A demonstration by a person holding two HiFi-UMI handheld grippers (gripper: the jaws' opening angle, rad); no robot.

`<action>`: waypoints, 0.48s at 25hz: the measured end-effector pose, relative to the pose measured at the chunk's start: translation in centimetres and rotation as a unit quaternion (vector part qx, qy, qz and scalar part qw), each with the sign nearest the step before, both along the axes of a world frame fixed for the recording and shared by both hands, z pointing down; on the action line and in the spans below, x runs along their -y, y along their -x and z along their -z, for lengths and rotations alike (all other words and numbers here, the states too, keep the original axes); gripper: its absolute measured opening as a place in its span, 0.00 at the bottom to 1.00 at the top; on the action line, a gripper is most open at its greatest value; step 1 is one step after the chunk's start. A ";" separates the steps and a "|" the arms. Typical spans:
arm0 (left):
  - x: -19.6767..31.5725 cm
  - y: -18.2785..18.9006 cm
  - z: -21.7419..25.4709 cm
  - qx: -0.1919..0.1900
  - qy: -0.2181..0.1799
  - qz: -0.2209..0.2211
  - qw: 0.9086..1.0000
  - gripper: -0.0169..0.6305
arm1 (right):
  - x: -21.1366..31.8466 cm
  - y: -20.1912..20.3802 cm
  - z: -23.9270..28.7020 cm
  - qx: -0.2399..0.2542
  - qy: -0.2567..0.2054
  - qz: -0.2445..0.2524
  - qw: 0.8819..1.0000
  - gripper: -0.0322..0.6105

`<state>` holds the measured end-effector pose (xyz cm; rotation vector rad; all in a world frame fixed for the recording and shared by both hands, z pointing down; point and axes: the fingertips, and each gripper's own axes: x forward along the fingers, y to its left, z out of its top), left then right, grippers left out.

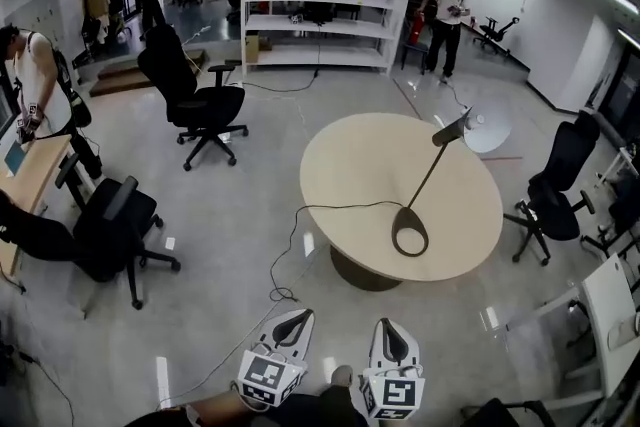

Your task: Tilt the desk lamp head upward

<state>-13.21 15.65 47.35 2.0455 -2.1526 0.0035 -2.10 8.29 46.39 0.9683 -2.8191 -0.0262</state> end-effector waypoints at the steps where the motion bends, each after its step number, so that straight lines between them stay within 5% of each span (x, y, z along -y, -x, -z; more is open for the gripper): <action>1: -1.0 -0.1 -0.1 0.000 -0.002 -0.006 1.000 0.10 | -1.0 -0.1 0.0 -0.003 0.000 -0.006 1.000 0.08; 12: -7.7 -2.9 -0.2 -0.021 -0.016 -0.056 0.998 0.10 | -9.1 -2.5 -0.8 -0.026 0.010 -0.048 0.998 0.08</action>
